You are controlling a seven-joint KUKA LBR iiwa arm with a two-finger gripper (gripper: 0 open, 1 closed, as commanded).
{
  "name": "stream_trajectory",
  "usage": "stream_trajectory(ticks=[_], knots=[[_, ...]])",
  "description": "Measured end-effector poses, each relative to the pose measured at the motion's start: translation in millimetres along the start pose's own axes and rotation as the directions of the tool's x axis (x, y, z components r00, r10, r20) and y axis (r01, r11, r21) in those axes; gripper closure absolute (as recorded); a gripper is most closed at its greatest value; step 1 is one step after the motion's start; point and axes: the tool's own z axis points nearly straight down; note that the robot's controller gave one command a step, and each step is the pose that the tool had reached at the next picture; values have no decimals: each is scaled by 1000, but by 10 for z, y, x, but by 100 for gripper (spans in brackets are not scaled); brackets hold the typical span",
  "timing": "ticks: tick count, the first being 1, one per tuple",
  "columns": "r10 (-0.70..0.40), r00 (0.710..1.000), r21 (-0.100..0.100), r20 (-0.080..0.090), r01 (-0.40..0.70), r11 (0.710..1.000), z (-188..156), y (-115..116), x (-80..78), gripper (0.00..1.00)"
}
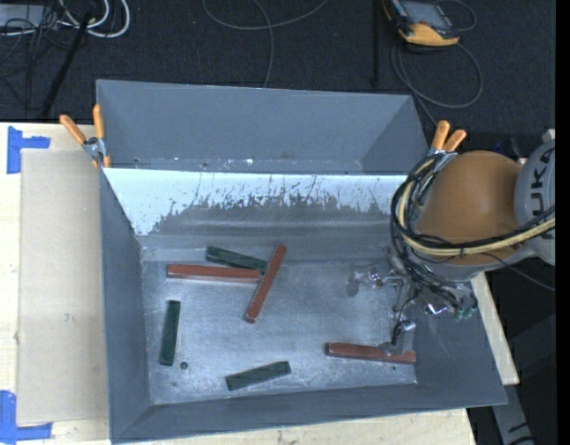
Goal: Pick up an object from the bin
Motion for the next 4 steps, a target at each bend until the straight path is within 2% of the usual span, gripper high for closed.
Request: stream_trajectory(ticks=[1, 2, 3, 4], knots=[[-67, 998, -1, -1, 67, 998, 168, -8, 212, 0], [15, 1000, 0, 0, -15, 1000, 195, -89, -54, 0], [-61, 998, 1, 2, 61, 998, 427, 23, -215, 0], [-129, 992, 0, 1, 129, 992, 499, 60, -234, 0]])
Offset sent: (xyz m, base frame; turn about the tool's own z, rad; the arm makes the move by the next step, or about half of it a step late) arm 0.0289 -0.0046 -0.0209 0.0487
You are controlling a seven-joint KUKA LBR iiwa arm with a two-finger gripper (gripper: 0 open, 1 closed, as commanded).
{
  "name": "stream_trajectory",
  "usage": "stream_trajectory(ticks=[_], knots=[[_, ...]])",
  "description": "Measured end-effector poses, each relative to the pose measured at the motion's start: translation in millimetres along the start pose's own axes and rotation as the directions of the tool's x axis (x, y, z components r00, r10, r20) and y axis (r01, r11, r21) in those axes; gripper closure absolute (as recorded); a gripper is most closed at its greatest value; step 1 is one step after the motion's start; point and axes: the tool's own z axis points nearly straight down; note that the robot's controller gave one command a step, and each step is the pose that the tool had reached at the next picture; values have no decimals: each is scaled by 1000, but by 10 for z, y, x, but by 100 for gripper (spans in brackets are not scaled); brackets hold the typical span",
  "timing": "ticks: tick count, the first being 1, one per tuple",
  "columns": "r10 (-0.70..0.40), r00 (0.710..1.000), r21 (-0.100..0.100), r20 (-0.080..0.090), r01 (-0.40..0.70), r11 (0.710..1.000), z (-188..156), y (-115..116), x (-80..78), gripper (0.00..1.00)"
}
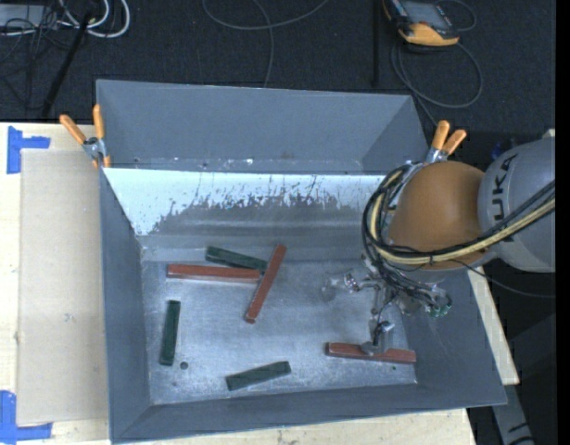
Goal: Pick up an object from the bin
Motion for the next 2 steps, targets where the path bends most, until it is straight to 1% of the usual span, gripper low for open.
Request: stream_trajectory(ticks=[1, 2], knots=[[-83, 997, -8, -5, 83, 997, -36, -29, 21, 0], [-23, 1000, 0, 0, 23, 1000, 201, 229, 293, 100]])
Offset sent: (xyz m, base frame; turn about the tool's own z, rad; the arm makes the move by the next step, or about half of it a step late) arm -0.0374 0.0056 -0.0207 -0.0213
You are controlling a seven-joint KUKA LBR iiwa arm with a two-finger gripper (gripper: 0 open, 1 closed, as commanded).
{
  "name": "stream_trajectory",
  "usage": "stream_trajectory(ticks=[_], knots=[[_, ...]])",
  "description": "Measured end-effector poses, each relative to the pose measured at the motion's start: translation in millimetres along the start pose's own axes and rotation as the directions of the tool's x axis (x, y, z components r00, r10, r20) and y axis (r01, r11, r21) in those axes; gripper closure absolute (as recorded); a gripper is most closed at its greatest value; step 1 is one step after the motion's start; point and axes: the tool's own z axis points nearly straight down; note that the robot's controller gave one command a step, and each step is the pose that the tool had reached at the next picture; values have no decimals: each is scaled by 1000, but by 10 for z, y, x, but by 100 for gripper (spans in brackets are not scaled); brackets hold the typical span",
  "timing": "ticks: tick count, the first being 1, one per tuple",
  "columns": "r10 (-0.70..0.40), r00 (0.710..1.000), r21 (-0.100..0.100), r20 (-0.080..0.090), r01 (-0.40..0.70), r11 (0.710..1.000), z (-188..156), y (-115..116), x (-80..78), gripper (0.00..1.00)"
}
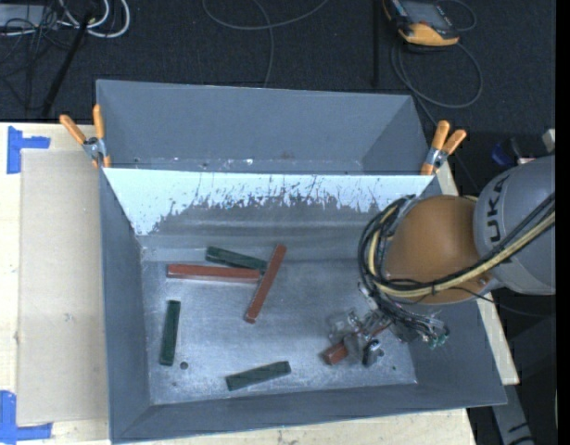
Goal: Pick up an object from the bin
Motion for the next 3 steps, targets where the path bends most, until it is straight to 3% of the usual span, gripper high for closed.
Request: stream_trajectory(ticks=[1, 2, 3], knots=[[-1, 1000, 0, 0, 1, 1000, 0, 1, 0, 100], [-16, 1000, -8, -8, 16, 1000, -391, -49, 161, 100], [72, 997, 6, 7, -72, 997, -636, -11, 91, 100]])
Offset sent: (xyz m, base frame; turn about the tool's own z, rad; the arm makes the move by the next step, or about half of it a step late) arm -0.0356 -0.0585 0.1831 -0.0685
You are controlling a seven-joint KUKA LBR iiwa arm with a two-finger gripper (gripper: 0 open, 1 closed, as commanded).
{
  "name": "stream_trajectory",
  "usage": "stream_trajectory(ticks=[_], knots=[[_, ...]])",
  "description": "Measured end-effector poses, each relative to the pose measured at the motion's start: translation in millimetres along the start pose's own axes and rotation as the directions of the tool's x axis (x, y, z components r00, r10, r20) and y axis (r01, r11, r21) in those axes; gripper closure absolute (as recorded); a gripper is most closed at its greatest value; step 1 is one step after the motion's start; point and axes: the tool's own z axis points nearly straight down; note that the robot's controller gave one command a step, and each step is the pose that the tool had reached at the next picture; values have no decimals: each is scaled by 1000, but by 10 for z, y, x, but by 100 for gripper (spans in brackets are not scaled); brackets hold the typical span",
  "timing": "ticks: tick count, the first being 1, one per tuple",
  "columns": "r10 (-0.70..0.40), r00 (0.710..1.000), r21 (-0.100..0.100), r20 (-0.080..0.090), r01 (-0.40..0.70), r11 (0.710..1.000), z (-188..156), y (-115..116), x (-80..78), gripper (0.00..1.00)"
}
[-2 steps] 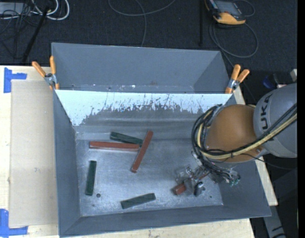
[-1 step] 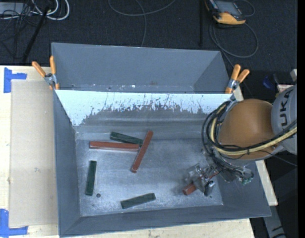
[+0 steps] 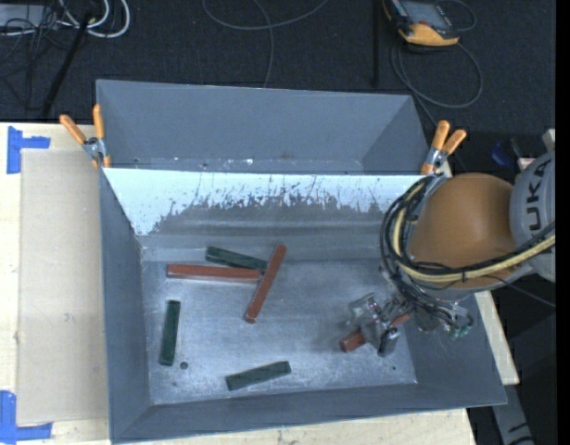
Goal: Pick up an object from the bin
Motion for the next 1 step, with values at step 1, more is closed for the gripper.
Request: stream_trajectory(ticks=[1], knots=[[-15, 1000, -11, -14, 15, 1000, -243, -107, -22, 100]])
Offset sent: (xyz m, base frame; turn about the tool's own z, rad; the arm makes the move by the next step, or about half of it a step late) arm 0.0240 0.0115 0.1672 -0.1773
